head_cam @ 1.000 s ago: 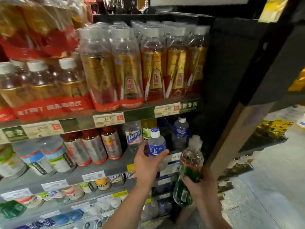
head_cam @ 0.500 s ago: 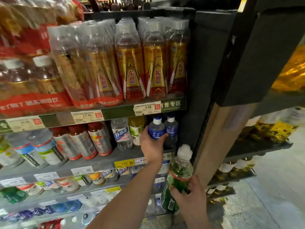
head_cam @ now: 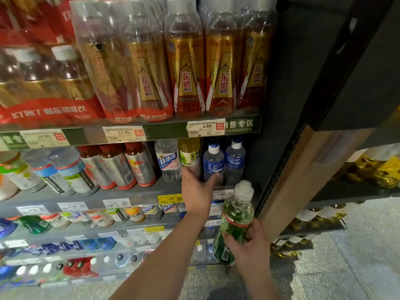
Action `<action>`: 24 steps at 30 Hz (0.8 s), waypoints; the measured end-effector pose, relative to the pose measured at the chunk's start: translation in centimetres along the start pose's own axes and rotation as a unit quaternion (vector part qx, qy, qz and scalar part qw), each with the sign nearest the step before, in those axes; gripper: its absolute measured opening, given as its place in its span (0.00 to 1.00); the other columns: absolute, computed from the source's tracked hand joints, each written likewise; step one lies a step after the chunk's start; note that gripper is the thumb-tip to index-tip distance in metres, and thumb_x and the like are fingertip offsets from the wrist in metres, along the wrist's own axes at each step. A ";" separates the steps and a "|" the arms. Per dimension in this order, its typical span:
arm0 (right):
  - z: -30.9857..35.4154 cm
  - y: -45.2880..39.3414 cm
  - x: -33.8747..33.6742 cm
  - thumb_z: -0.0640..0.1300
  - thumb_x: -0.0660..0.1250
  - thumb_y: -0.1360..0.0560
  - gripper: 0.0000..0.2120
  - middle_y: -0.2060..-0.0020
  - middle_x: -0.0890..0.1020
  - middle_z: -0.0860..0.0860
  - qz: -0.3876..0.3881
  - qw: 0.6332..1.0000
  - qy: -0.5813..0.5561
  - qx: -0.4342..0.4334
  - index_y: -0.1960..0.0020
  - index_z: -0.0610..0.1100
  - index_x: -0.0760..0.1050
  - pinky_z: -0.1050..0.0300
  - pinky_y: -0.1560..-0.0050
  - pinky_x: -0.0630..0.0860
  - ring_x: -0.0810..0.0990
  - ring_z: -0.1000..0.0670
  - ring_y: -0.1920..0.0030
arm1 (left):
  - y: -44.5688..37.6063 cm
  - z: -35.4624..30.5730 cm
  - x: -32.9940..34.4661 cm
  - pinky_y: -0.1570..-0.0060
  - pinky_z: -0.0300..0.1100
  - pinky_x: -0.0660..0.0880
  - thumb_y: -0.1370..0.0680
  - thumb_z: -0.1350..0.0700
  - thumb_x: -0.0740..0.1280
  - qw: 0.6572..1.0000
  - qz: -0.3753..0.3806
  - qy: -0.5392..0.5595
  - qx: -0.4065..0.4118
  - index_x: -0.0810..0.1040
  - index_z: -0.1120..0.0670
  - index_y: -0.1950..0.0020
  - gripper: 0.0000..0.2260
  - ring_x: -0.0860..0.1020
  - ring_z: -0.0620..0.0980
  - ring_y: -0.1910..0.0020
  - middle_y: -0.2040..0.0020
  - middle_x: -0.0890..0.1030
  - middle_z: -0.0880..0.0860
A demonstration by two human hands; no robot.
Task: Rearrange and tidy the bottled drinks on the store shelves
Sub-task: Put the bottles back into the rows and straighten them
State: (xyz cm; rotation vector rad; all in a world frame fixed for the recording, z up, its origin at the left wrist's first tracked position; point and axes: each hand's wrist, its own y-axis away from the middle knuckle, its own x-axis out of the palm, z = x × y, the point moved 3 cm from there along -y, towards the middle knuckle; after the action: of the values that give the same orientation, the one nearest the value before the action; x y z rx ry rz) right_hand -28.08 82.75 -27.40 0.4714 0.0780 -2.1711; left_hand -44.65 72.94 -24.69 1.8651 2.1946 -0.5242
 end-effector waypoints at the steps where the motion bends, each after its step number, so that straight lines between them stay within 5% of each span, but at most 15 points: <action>1: 0.0 0.0 0.5 0.41 0.80 0.36 0.23 0.52 0.79 0.52 0.003 1.000 0.008 -0.009 0.51 0.56 0.72 0.68 0.57 0.71 0.78 0.62 0.54 | 0.5 0.3 -1.2 0.61 0.41 0.71 0.30 0.45 0.78 1.000 -0.006 0.005 0.016 0.66 0.50 0.53 0.22 0.77 0.49 0.58 0.56 0.77 0.50; 5: 1.0 1.2 3.7 0.41 0.80 0.36 0.22 0.53 0.76 0.53 0.031 0.998 0.029 -0.037 0.52 0.58 0.71 0.72 0.59 0.69 0.76 0.62 0.54 | 3.7 1.5 -6.3 0.67 0.34 0.67 0.22 0.48 0.72 0.992 0.090 0.083 0.023 0.72 0.54 0.61 0.14 0.70 0.41 0.70 0.69 0.73 0.47; 9: 2.5 3.6 8.7 0.44 0.79 0.35 0.21 0.54 0.83 0.57 0.097 0.994 0.008 -0.049 0.47 0.55 0.75 0.65 0.58 0.76 0.82 0.61 0.55 | 6.1 5.0 -11.9 0.54 0.43 0.75 0.26 0.37 0.66 0.967 0.195 0.157 -0.044 0.79 0.51 0.52 0.18 0.78 0.45 0.59 0.61 0.80 0.44; 13: 4.9 7.8 14.7 0.54 0.76 0.38 0.23 0.53 0.84 0.58 0.141 0.988 0.010 -0.065 0.45 0.57 0.74 0.54 0.53 0.79 0.83 0.57 0.52 | 7.2 8.0 -19.6 0.44 0.44 0.79 0.34 0.39 0.74 0.970 0.176 0.139 -0.090 0.76 0.45 0.37 0.27 0.81 0.45 0.45 0.47 0.84 0.46; 17: 7.3 13.8 22.2 0.55 0.70 0.42 0.30 0.49 0.84 0.57 0.184 0.979 0.023 -0.085 0.39 0.57 0.74 0.47 0.48 0.80 0.83 0.52 0.48 | 7.7 10.9 -28.9 0.48 0.36 0.77 0.35 0.48 0.82 0.981 0.123 0.105 -0.110 0.77 0.42 0.43 0.24 0.81 0.33 0.52 0.53 0.85 0.39; 19: 8.7 17.6 26.2 0.55 0.70 0.43 0.36 0.45 0.83 0.56 0.209 0.972 0.028 -0.104 0.35 0.54 0.73 0.49 0.44 0.79 0.82 0.52 0.45 | 7.8 12.7 -34.5 0.48 0.37 0.78 0.35 0.53 0.83 0.981 0.089 0.128 -0.116 0.79 0.45 0.45 0.22 0.83 0.36 0.53 0.54 0.86 0.42; 24: 11.3 27.2 34.8 0.41 0.79 0.33 0.39 0.35 0.77 0.55 0.290 0.947 0.025 -0.139 0.26 0.50 0.69 0.56 0.37 0.73 0.75 0.55 0.36 | 8.5 17.7 -48.3 0.47 0.39 0.80 0.33 0.58 0.82 0.977 0.005 0.177 -0.121 0.82 0.54 0.43 0.20 0.85 0.45 0.51 0.52 0.87 0.49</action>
State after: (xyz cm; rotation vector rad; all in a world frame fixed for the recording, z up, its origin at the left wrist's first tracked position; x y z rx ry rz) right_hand -28.71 37.17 -26.41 0.3321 0.2398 -1.5400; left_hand -29.06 23.17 -23.36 1.9517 2.3311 0.0866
